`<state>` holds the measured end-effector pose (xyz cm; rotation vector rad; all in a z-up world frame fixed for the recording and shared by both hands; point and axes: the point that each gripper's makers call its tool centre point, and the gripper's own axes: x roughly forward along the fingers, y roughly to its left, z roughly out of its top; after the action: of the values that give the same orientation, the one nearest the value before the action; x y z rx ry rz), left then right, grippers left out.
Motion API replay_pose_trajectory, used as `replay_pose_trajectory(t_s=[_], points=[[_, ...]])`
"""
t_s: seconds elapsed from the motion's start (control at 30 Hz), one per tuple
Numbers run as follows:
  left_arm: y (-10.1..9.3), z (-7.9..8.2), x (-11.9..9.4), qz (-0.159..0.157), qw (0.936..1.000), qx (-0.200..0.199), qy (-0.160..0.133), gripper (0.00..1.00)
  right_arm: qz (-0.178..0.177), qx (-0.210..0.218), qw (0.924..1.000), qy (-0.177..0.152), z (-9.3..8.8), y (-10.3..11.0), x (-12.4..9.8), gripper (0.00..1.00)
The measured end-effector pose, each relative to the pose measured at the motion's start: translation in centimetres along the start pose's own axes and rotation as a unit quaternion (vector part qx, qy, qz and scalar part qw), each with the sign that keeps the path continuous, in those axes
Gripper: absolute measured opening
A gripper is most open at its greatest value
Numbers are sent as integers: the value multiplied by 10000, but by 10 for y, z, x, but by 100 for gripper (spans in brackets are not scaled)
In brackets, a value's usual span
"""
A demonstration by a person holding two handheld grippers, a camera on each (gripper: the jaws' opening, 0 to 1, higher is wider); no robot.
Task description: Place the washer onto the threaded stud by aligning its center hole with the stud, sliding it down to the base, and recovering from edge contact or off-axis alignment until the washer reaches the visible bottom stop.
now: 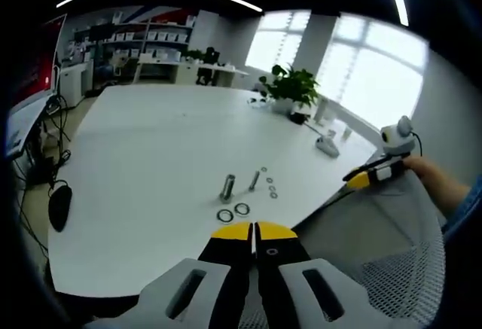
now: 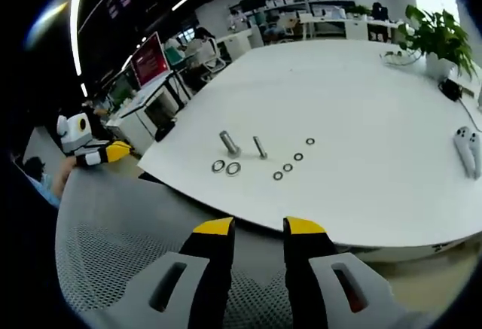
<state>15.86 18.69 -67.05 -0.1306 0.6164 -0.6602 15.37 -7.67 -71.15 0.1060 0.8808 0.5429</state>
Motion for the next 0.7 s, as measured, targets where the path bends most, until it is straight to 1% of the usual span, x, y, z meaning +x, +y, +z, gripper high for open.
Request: replay_pose_trajectory(t_s=[0.13,0.3,0.4,0.47,0.5,0.57,0.6,0.63,0.7], points=[[4,0,-1,24,10000,-39,-33,0,-116,28,9999,-36,1,0,0,28],[5,3,-2,53,9999,-24,-117,0,-288,24,9996,52,0,-5,1,26],[5,2,-1,63,9999,-43,-78,0,-333,-111,9991,257,-4,-7,2,26],[5,3,-2,58,9999,-35,-105,0,-313,-76,9993,209,-4,-6,1,26],[5,3,-2,52,9999,-34,-115,0,-309,10,9994,143,-3,-6,0,25],[6,4,-2,51,9999,-43,-153,0,-379,32,9992,124,-2,-8,0,25],[6,5,-3,59,9998,-49,-189,0,-410,29,9990,145,-1,-9,1,24],[6,5,-3,58,9998,-55,-194,0,-424,-41,9989,203,-1,-9,2,24],[5,5,-3,29,9998,-69,-178,0,-445,-41,9987,245,-4,-10,2,24]])
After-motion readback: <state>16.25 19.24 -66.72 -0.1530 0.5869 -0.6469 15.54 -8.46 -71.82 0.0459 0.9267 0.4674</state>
